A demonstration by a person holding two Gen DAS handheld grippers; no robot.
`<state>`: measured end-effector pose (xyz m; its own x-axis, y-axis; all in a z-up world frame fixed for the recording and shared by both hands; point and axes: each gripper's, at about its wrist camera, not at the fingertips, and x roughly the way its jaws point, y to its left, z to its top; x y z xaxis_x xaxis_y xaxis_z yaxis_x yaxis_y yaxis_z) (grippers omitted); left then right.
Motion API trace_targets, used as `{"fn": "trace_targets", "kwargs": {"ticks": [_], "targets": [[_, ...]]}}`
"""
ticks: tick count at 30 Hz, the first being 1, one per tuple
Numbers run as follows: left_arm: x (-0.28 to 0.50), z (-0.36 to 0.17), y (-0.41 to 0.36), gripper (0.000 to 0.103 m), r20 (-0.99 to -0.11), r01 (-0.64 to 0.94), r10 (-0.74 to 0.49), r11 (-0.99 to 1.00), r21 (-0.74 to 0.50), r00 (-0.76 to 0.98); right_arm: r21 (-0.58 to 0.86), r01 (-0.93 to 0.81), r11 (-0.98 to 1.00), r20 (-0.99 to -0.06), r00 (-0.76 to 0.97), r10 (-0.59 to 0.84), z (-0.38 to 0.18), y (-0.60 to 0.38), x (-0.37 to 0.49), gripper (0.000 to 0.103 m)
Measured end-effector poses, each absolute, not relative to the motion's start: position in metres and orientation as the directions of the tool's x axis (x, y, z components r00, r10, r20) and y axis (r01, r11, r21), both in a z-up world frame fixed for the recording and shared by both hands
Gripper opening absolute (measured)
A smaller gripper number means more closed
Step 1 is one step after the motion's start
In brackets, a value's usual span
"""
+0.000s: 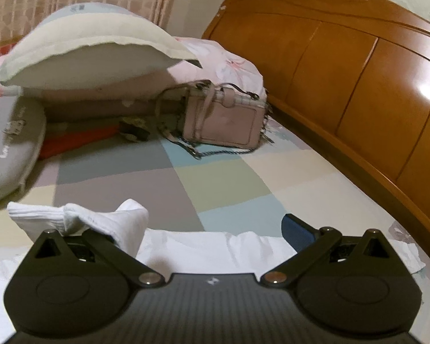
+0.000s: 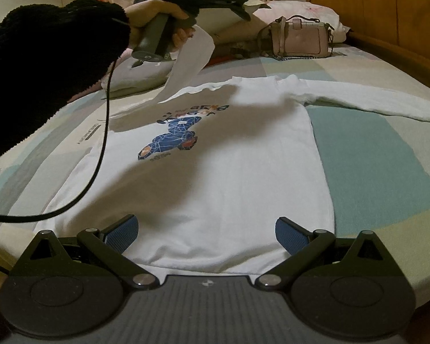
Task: Fold clothes
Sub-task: 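Carry the held sleeve with the left tool across the sweatshirt chest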
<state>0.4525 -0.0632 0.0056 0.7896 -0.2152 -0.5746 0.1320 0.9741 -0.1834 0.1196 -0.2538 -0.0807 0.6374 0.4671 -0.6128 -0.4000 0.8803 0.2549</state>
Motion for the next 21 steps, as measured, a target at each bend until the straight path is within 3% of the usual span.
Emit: {"fn": "trace_targets", "kwargs": {"ticks": [21], "targets": [[0.451,-0.104,-0.116,0.102,-0.677,0.221,-0.298,0.955,-0.200,0.673,0.179,-0.370,0.911,-0.667,0.635,0.389,-0.083,-0.247,0.122,0.103]]}}
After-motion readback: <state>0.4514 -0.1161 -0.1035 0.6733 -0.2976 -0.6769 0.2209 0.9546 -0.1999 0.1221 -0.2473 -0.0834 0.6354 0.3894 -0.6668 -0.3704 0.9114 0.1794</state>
